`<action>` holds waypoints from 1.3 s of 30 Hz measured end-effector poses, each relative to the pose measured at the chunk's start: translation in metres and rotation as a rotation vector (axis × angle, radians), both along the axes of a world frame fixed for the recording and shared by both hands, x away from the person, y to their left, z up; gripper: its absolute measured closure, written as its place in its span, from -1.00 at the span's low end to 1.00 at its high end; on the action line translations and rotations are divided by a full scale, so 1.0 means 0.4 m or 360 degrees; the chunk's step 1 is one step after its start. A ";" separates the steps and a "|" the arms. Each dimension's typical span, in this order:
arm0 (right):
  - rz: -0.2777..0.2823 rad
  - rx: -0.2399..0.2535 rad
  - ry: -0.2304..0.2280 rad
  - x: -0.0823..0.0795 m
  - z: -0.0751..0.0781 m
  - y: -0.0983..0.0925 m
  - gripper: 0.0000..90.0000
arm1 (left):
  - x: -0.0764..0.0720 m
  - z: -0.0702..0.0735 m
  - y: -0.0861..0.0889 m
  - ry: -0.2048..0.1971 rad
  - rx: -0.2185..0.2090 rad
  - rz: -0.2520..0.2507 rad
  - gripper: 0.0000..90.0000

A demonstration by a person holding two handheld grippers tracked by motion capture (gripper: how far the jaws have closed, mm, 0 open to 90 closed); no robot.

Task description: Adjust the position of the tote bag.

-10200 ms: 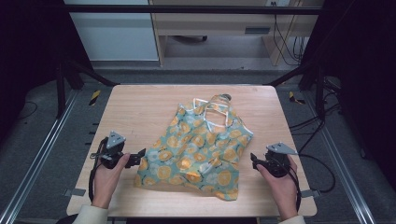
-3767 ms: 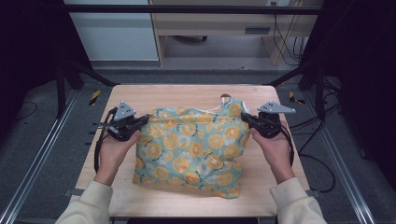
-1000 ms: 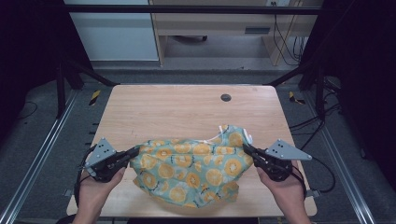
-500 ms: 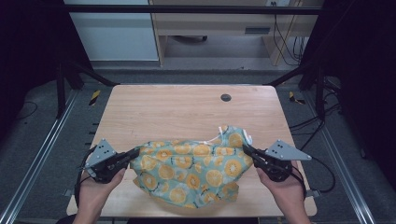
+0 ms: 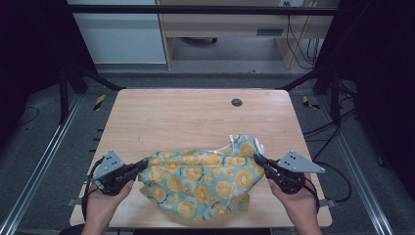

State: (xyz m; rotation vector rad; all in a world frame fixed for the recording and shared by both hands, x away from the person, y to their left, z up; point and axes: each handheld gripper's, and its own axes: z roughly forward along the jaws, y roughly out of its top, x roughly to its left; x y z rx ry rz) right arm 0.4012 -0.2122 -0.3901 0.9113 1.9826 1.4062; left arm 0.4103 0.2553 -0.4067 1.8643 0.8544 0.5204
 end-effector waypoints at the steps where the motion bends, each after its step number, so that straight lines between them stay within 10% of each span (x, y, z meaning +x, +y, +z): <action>1: -0.0008 0.0035 0.0004 0.000 -0.008 -0.002 1.00 | 0.001 -0.003 0.001 0.0009 -0.0008 -0.0002 1.00; 12: 0.0010 0.0096 0.0015 -0.006 0.006 -0.004 1.00 | -0.035 0.035 0.022 -0.0046 -0.0113 -0.0007 1.00; 21: 0.0171 0.0106 -0.0040 -0.103 0.025 -0.030 1.00 | -0.117 0.028 0.041 -0.0051 -0.0155 -0.0172 1.00; 29: 0.0339 0.0065 0.0021 -0.156 -0.067 -0.049 1.00 | -0.137 -0.042 0.026 0.0094 0.0027 -0.0363 1.00; 39: 0.0426 -0.0169 0.0232 -0.143 -0.144 -0.045 1.00 | -0.126 -0.110 -0.046 0.0255 0.0473 -0.0535 1.00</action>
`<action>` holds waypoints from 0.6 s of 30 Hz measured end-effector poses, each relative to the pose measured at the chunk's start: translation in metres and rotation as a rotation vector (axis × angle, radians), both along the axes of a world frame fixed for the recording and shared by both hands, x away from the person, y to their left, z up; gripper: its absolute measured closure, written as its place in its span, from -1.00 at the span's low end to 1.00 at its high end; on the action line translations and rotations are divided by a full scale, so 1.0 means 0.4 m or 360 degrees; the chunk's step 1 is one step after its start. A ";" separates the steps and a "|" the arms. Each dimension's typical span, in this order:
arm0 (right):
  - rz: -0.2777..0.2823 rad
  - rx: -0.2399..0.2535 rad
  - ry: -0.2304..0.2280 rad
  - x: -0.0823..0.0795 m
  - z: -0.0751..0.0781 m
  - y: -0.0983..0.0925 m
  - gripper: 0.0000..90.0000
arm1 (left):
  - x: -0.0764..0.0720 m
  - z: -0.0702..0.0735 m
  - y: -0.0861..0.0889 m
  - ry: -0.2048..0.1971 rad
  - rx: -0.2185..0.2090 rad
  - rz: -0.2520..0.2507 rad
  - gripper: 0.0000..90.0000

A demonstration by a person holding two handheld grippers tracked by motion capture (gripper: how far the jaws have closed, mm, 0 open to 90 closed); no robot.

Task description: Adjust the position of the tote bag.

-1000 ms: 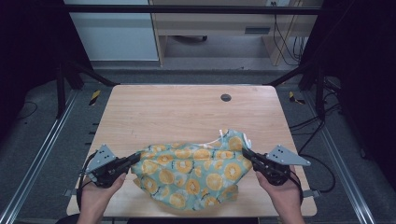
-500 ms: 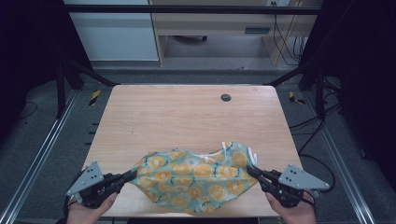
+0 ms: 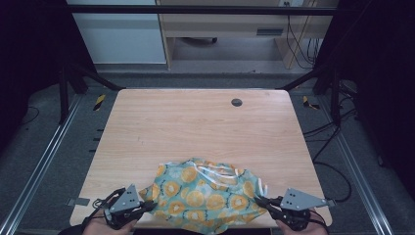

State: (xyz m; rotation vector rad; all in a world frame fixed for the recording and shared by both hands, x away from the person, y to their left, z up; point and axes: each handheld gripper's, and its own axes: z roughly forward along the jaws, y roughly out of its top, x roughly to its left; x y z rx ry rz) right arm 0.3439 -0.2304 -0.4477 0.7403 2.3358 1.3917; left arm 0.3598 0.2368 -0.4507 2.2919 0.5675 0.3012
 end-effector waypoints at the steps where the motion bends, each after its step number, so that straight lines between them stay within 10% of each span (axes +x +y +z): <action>1: 0.0007 -0.0021 0.0006 0.001 -0.004 0.003 1.00 | 0.004 -0.005 -0.004 0.0006 0.0027 -0.0002 1.00; 18: 0.0047 -0.0281 0.0138 0.063 -0.052 0.083 0.99 | 0.093 -0.066 -0.055 0.0001 0.0345 0.0138 1.00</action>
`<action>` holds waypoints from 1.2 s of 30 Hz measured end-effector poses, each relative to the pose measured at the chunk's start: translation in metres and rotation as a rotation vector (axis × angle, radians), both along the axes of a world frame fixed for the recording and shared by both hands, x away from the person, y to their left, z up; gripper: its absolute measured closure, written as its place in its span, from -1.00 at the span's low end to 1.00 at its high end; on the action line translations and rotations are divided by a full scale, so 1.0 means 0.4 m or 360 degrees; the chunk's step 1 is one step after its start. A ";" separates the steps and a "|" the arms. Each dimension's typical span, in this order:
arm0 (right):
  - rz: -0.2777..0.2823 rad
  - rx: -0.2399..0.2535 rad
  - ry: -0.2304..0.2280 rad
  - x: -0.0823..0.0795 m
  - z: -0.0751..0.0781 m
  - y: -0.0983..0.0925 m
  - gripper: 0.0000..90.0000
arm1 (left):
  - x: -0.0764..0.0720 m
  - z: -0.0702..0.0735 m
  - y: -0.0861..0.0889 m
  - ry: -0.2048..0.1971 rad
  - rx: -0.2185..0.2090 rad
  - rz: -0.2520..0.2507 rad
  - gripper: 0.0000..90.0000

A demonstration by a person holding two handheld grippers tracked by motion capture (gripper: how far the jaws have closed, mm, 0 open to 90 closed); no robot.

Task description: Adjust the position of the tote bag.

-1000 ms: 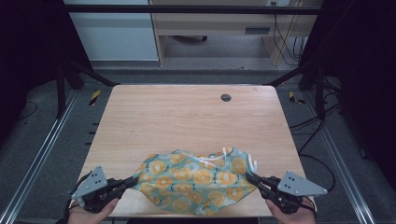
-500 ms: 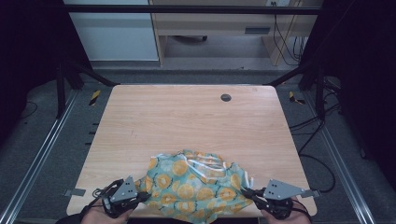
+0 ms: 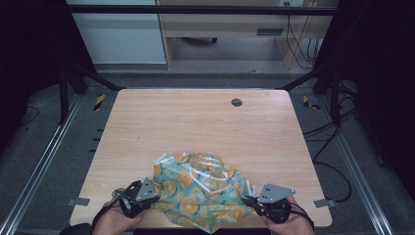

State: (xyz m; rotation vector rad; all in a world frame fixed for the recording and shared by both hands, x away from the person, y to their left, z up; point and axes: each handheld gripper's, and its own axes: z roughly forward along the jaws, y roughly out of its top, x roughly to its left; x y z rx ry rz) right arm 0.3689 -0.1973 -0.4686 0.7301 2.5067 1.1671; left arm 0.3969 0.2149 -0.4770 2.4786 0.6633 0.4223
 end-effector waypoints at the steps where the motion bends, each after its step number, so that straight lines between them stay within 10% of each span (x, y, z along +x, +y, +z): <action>1: -0.0006 -0.0008 -0.0002 0.004 -0.001 0.001 0.99 | 0.007 -0.002 -0.004 -0.0011 0.0007 0.0009 1.00; 12: -0.0028 -0.0011 -0.0001 0.037 -0.003 0.020 0.99 | 0.114 -0.015 -0.022 -0.0044 -0.0002 0.0135 1.00; 25: -0.0119 0.0145 -0.0124 -0.013 0.080 -0.009 -0.04 | 0.095 -0.015 -0.020 -0.0041 0.0025 0.0133 1.00; 36: -0.0056 0.0183 -0.0136 0.061 0.171 0.108 0.08 | 0.085 -0.012 -0.010 -0.0024 0.0015 0.0140 1.00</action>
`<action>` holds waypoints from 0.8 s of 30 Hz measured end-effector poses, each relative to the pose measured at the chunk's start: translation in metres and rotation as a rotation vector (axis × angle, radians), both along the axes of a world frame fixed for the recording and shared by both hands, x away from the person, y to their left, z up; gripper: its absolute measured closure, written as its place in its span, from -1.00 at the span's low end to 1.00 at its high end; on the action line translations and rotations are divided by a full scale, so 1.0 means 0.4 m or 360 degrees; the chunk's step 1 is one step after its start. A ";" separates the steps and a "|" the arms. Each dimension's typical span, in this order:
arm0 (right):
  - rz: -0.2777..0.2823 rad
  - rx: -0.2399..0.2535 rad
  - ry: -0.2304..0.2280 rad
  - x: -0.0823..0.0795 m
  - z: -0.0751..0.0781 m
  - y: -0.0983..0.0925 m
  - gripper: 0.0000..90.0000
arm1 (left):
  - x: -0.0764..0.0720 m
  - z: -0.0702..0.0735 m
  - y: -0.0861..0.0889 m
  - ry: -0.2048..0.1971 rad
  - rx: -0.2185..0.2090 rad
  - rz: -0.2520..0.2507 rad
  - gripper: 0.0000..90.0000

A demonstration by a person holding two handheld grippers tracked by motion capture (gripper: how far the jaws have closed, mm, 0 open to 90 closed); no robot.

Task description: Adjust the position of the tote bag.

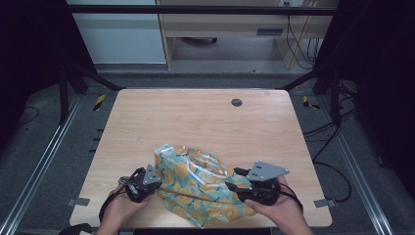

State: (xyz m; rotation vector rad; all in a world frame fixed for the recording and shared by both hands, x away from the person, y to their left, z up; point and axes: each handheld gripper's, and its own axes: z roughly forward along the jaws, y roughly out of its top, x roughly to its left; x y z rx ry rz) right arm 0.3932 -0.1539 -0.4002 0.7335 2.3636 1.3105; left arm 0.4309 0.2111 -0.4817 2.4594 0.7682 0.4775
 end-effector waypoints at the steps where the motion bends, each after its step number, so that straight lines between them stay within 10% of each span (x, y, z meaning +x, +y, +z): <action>1: 0.0021 -0.0002 0.0004 0.007 0.003 0.020 0.14 | -0.001 0.000 0.000 -0.0003 0.0000 0.0002 1.00; 9: 0.0198 -0.0051 0.0050 0.009 -0.007 0.140 0.25 | -0.003 0.001 0.007 0.0009 -0.0010 0.0006 1.00; 15: 0.0302 -0.0122 0.0071 -0.011 -0.028 0.173 0.98 | -0.004 0.001 0.008 0.0010 -0.0006 0.0008 1.00; 24: 0.0534 -0.0141 0.0104 -0.081 -0.066 0.236 1.00 | -0.003 0.000 0.016 0.0023 -0.0018 0.0045 0.98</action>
